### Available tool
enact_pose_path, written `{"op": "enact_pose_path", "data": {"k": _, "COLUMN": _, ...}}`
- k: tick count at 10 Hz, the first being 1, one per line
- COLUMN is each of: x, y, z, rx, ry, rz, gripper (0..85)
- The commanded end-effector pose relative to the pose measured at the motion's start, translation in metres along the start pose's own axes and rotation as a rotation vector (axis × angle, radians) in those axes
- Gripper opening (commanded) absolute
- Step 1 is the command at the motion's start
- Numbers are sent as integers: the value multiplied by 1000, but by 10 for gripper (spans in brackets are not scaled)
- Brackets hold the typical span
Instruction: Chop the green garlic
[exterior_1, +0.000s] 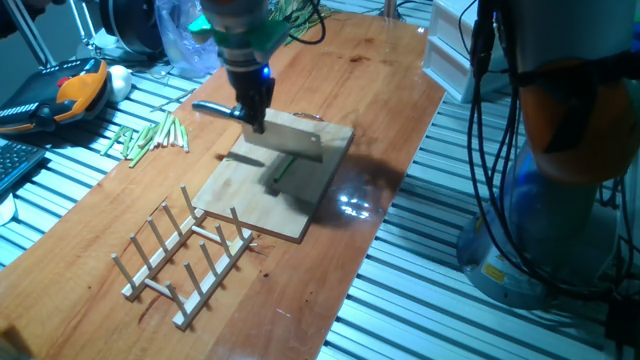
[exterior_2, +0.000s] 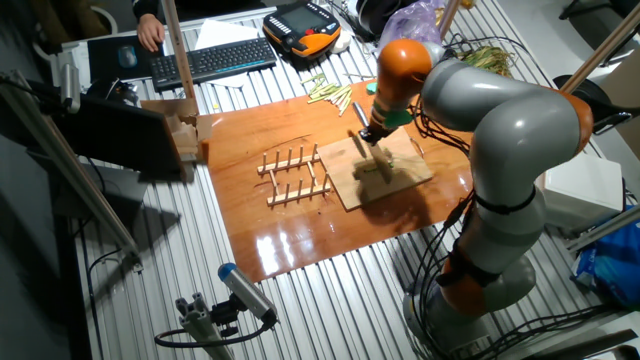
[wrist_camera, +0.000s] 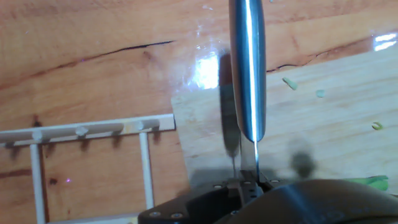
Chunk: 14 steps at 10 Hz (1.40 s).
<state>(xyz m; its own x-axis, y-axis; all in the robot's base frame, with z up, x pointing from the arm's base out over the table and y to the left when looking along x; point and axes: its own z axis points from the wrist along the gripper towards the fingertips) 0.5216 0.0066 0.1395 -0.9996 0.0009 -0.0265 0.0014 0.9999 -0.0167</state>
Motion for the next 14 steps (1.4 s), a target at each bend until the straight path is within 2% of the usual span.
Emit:
{"op": "enact_pose_path", "data": {"k": 1, "x": 1, "y": 4, "z": 3, "rx": -3, "ry": 0, "rz": 3, "gripper": 0}}
{"op": "enact_pose_path", "data": {"k": 3, "x": 6, "y": 22, "z": 13, "rx": -1, "ry": -2, "rz": 30, "gripper": 0}}
{"op": "enact_pose_path", "data": {"k": 4, "x": 9, "y": 26, "z": 17, "rx": 0, "ry": -3, "rz": 32, "gripper": 0}}
{"op": "enact_pose_path", "data": {"k": 7, "x": 15, "y": 24, "z": 25, "rx": -20, "ry": -6, "rz": 25, "gripper": 0}}
{"op": "enact_pose_path", "data": {"k": 11, "x": 16, "y": 26, "z": 31, "rx": -3, "ry": -32, "rz": 12, "gripper": 0}}
{"op": "enact_pose_path", "data": {"k": 14, "x": 20, "y": 30, "z": 40, "rx": -3, "ry": -43, "rz": 14, "gripper": 0}}
